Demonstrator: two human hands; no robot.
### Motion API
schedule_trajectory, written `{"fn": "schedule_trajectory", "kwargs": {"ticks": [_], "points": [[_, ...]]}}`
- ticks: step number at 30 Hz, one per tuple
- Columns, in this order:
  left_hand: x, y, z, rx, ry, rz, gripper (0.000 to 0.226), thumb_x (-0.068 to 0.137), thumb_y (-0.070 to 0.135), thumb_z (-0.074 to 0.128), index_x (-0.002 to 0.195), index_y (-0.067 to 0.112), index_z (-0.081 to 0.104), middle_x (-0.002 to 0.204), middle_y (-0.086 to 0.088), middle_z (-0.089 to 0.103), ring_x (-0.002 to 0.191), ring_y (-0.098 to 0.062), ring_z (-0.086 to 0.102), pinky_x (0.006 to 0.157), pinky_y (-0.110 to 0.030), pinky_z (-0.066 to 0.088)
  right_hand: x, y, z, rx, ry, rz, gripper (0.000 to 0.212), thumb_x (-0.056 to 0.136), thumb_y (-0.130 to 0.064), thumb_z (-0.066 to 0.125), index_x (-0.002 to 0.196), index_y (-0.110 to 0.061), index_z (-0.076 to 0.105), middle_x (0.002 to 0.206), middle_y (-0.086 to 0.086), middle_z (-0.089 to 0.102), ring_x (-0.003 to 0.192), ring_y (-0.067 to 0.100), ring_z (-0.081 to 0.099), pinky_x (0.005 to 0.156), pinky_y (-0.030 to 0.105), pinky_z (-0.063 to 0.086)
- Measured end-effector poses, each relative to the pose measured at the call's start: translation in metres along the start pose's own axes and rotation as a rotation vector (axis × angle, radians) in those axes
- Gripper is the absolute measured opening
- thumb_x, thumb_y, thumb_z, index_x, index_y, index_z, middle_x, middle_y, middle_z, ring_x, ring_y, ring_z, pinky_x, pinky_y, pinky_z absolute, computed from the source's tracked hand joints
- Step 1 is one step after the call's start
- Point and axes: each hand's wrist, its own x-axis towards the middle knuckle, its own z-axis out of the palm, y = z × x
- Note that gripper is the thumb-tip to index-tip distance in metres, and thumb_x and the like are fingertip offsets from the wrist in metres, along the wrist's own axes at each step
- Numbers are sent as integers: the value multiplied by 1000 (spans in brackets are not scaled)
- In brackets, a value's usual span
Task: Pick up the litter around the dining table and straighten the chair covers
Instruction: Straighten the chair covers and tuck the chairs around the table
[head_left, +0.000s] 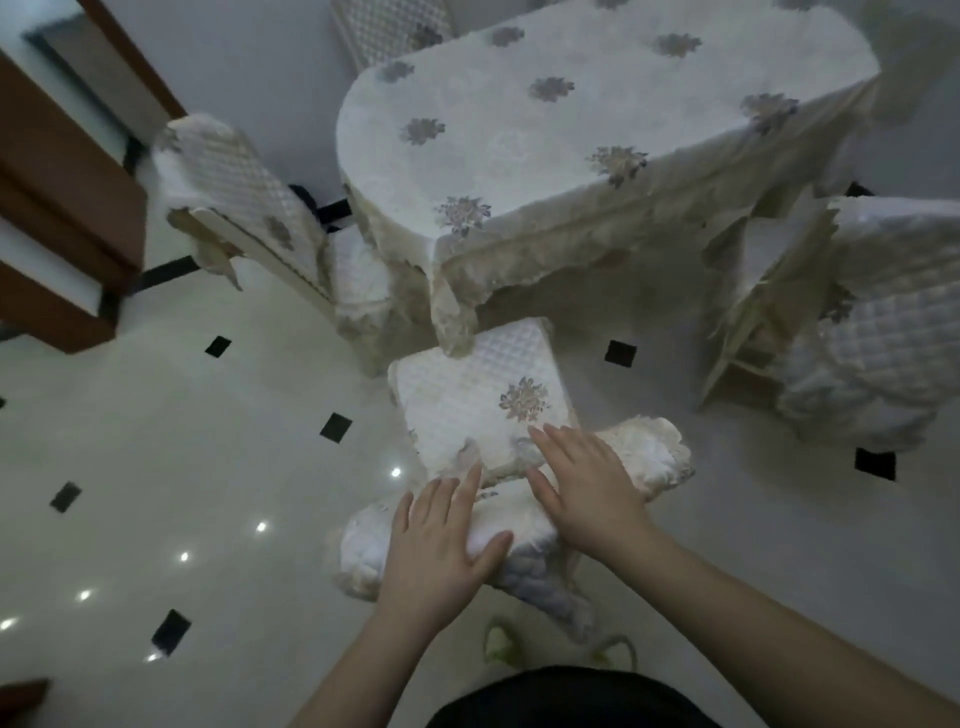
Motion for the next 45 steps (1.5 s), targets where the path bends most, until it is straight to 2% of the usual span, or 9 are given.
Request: {"fn": "schedule_trajectory", "kwargs": {"ticks": [3,8,14,20,23,29,33,39,45], "points": [[-16,-7,6,-38,35,-46,82,82,82,28,145,31,38,133,5,54,123,-19,48,106,-48,32,-1,3,6,7,119,0,46,92,-42,36,120,-20,65,118,-1,67,110,20,59,101,30,30],[-14,-15,14,-16,65,6,80,62,87,52,120,32,60,117,9,62,110,-17,55,99,-52,37,-2,0,5,30,185,-31,40,88,-36,39,105,-22,72,102,-6,72,93,18,63,88,29,36],[-1,-28,27,40,165,99,44,53,53,76,87,26,67,70,6,63,63,-20,61,70,-33,45,1,-5,-1,-31,80,6,51,89,-46,30,97,-22,74,92,-4,74,88,22,65,81,32,40],[1,-35,29,88,190,196,36,56,38,75,88,24,65,68,3,61,59,-24,60,58,-31,43,-3,12,-9,-148,-179,-115,77,78,-82,24,127,-31,57,121,-8,64,113,17,54,104,41,29],[1,-39,23,52,157,227,42,54,34,80,92,23,66,71,3,65,61,-23,62,57,-29,44,-16,35,-15,-202,-202,-162,89,63,-90,38,128,-31,55,123,-8,61,118,18,51,110,46,22],[-6,-57,21,-35,117,107,42,58,40,83,93,23,66,82,5,69,74,-19,64,70,-32,44,-10,67,-16,-228,-86,-179,58,57,-44,86,105,-20,66,100,1,68,99,28,62,94,42,41],[-10,-73,20,7,118,13,37,53,32,85,82,19,67,71,3,67,66,-22,64,68,-33,47,1,81,-10,-240,-85,-214,39,58,-35,84,89,-19,65,85,1,68,84,27,63,82,39,46],[-10,-71,10,88,88,128,39,49,13,89,81,15,67,65,1,65,54,-22,60,48,-23,37,15,88,-9,-317,-214,-258,26,61,-29,77,81,-25,60,69,-2,64,68,25,63,60,38,48],[-7,-74,8,14,5,75,24,60,16,72,83,19,68,70,3,66,61,-23,62,51,-28,46,12,96,-16,-321,-185,-322,52,56,-27,84,104,-27,64,100,-8,68,98,18,62,102,43,38]]}}
